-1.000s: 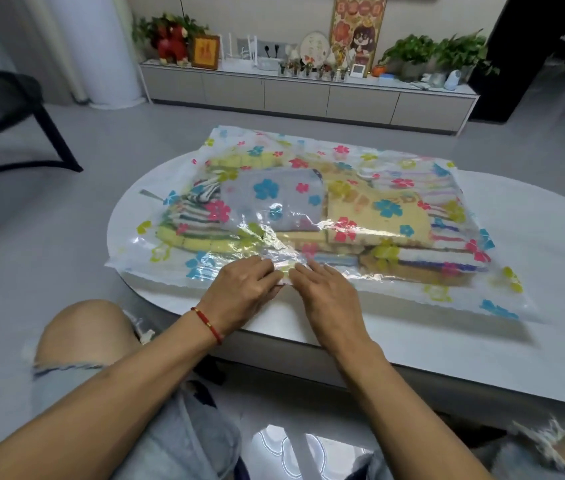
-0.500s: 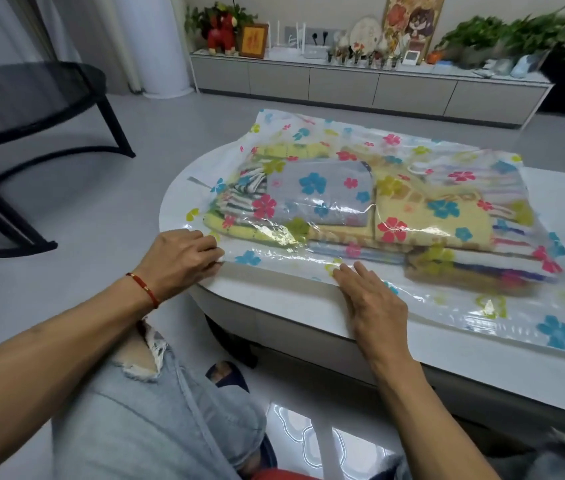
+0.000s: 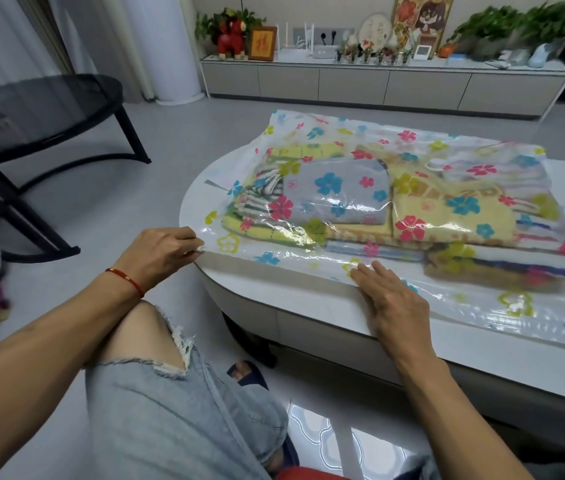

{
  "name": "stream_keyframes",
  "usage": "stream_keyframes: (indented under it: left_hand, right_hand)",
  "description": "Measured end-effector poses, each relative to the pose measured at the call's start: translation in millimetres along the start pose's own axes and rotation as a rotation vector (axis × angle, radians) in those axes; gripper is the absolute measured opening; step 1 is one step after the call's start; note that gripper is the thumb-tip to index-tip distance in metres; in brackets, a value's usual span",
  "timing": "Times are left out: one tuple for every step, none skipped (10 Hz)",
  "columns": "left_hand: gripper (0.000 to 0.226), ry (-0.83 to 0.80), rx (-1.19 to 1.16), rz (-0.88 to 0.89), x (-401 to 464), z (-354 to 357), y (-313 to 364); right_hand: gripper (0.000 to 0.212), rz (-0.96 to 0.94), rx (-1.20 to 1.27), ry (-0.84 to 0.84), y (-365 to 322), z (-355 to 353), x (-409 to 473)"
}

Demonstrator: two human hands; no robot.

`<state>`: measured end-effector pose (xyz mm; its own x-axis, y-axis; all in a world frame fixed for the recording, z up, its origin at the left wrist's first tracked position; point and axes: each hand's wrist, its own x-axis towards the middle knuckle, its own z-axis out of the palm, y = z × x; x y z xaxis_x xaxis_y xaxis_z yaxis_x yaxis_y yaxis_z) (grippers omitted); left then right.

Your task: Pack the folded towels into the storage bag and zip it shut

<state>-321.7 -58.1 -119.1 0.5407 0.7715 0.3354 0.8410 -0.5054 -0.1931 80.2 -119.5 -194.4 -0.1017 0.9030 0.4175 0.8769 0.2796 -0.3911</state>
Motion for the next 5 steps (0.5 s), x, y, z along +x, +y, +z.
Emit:
stream_keyframes:
  left_hand:
    - [0.038,0.028,-0.040,-0.074,-10,5,-11]
    - [0.027,0.034,-0.054,-0.135,-16,3,-14]
    - [0.020,-0.069,-0.044,-0.160,-12,0,-8]
    - [0.058,-0.076,-0.084,-0.190,-8,-13,19]
    - [0.055,0.169,-0.345,-0.223,6,-33,64]
  right_hand:
    - [0.055,-0.016,0.025,-0.005,0,0,-1]
    - [0.040,-0.002,0.054,0.048,0,2,0]
    - [0.029,-0.019,0.058,0.106,-1,1,3]
    - [0.032,-0.101,0.063,0.072,-10,-7,-2]
    - [0.033,-0.010,0.300,0.150,-16,-33,-14]
